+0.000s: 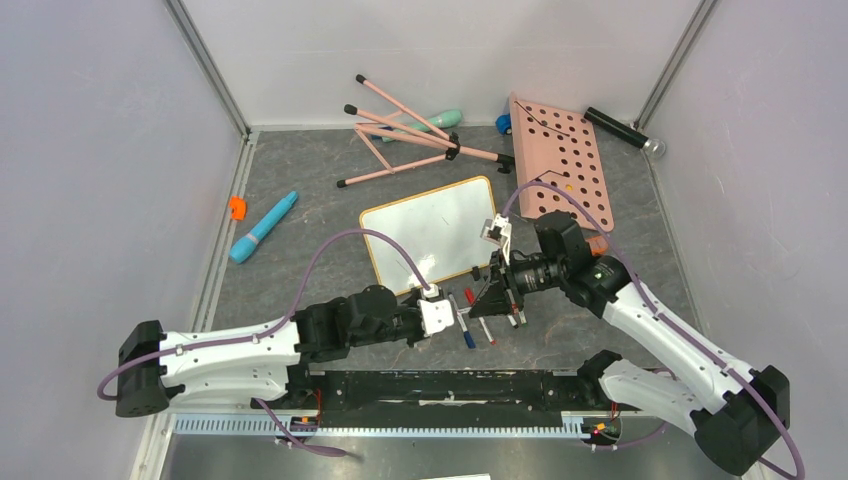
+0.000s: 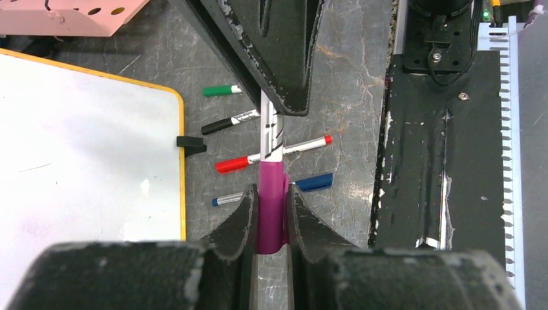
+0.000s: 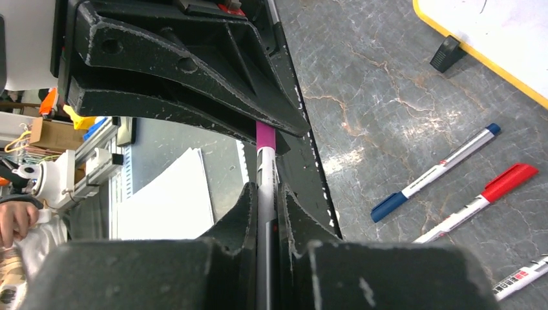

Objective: Write a sentence on the whiteboard
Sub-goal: Open the whiteboard marker at the center of the board, then place the pen cap at the center of the board.

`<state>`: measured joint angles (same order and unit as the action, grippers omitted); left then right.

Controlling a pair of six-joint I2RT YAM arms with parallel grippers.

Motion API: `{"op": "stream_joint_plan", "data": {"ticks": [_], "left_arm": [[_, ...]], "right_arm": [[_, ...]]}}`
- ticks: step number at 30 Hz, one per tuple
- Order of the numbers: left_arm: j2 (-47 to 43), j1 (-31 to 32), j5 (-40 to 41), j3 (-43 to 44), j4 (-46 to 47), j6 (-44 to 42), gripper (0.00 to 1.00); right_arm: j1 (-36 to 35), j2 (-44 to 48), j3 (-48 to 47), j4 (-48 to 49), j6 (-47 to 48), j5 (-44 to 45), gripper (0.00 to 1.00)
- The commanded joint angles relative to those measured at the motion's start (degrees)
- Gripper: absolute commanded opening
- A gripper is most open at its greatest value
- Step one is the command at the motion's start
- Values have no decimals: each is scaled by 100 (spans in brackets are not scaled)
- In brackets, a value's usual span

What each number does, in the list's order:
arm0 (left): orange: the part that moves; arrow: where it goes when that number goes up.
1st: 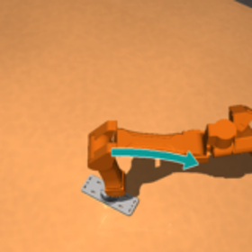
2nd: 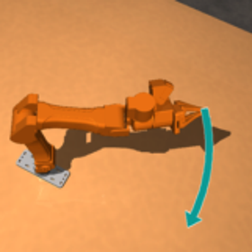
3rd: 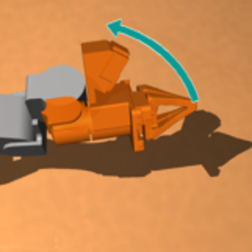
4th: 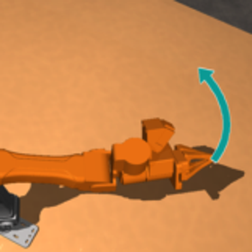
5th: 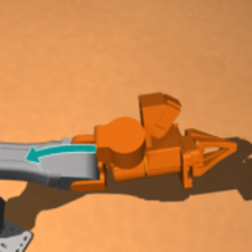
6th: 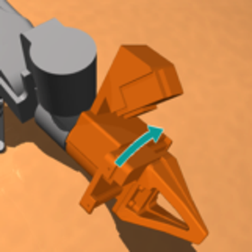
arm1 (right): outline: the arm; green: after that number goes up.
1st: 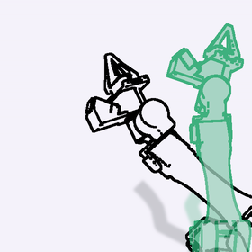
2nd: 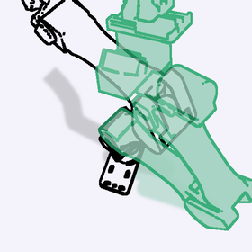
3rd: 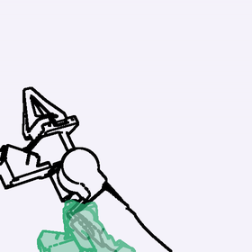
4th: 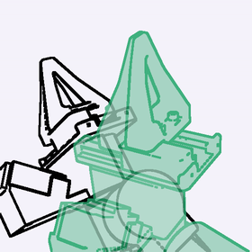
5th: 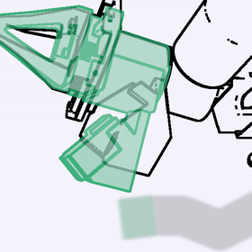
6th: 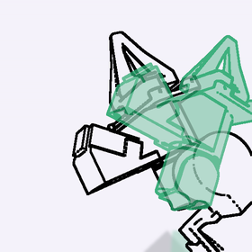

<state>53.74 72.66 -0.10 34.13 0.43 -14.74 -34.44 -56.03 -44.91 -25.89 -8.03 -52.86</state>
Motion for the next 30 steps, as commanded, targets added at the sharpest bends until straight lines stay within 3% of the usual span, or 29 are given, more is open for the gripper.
{"op": "stream_joint_plan", "data": {"ticks": [1, 6, 10, 14, 18, 21, 24, 27, 30], "left_arm": [[-5, 11, 260, 175, 272, -234, 2], [-306, 3, 1189, -369, 789, -139, 2], [-445, -22, 1884, -582, 646, -5, 2], [-919, -227, 2897, -956, 554, 434, 2], [-1630, -467, 3201, -1282, 440, 1075, 2], [-1848, -467, 4401, -1241, 92, 2286, 2], [-1948, -498, 5757, -885, -1486, 4465, 2], [-1766, -921, 5359, -464, -2770, 5684, 2], [-1303, -1993, 4399, -371, -3274, 6214, 2]], "right_arm": [[-15, 140, -25, 206, -75, 114, 0], [220, 283, -71, 16, -16, 320, 0], [513, 479, 60, -113, 5, 453, 0], [780, 733, 234, -134, -3, 619, 0], [1013, 800, 249, -123, -5, 801, 0], [1105, 958, 200, 99, -109, 1286, 0], [1106, 1263, 235, 437, -295, 2131, 0], [1112, 1467, 301, 638, -354, 2708, 0], [1106, 1496, 367, 813, -392, 2830, 0]]}}
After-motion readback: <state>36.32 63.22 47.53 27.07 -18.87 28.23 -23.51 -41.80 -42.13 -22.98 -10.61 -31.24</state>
